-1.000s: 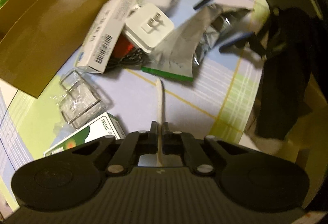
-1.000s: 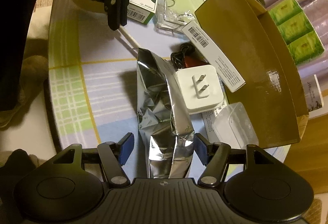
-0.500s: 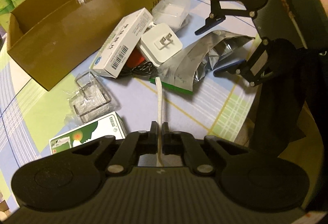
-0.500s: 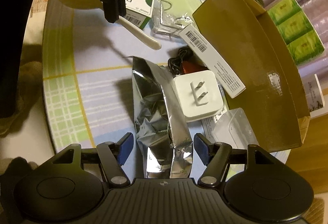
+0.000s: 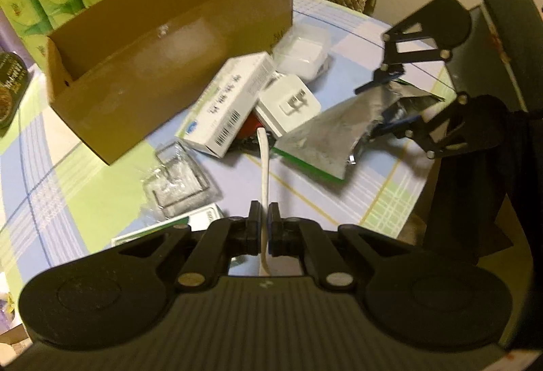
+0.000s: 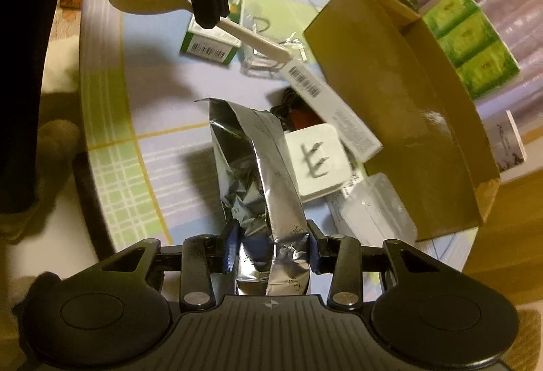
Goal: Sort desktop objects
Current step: 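Lift and carry the spoon and foil bag over the cardboard box with both tools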
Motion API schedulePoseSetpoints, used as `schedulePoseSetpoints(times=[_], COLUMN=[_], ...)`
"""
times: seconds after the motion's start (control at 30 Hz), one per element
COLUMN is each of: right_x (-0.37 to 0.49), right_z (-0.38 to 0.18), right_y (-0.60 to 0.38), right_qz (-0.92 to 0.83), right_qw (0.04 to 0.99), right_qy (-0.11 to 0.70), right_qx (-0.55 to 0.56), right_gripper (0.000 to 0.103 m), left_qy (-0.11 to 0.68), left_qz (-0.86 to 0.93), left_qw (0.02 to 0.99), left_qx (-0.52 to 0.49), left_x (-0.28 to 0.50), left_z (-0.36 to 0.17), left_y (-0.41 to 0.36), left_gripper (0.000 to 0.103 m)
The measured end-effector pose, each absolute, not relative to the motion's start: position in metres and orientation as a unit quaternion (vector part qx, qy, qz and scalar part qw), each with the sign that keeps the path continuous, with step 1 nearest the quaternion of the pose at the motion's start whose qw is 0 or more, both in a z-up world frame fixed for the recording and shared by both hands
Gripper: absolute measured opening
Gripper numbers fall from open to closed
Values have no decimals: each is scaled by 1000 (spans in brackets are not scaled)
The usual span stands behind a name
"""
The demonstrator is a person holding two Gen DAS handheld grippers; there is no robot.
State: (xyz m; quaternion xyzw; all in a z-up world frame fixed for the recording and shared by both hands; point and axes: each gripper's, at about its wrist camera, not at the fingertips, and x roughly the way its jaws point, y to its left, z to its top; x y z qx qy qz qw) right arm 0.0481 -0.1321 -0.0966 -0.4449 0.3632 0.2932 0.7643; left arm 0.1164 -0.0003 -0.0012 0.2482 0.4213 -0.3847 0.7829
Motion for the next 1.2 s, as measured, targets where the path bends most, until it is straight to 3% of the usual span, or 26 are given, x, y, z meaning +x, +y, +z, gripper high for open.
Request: schedulePoseSetpoints(times=[0.37, 0.73, 0.93, 1.2], right_x=[72, 195, 272, 331], right_z=[-11, 83, 92, 63], right_y=[-138, -152, -165, -179], right_qz=[250, 161, 124, 107], right_qw=[832, 904, 917, 908], right_qy=[351, 320, 348, 399], right_qx=[-349, -234, -148, -69], right_gripper=[37, 37, 37, 36], left_qy=[406, 370, 376, 400], left_qz=[-345, -304, -278, -256], left_qw=[819, 862, 873, 872], left_qx=[215, 167, 138, 116], left_x=[155, 262, 326, 383], left_z=[51, 105, 99, 59], left_y=[-4, -24, -39, -47], left_gripper=[1, 1, 1, 1])
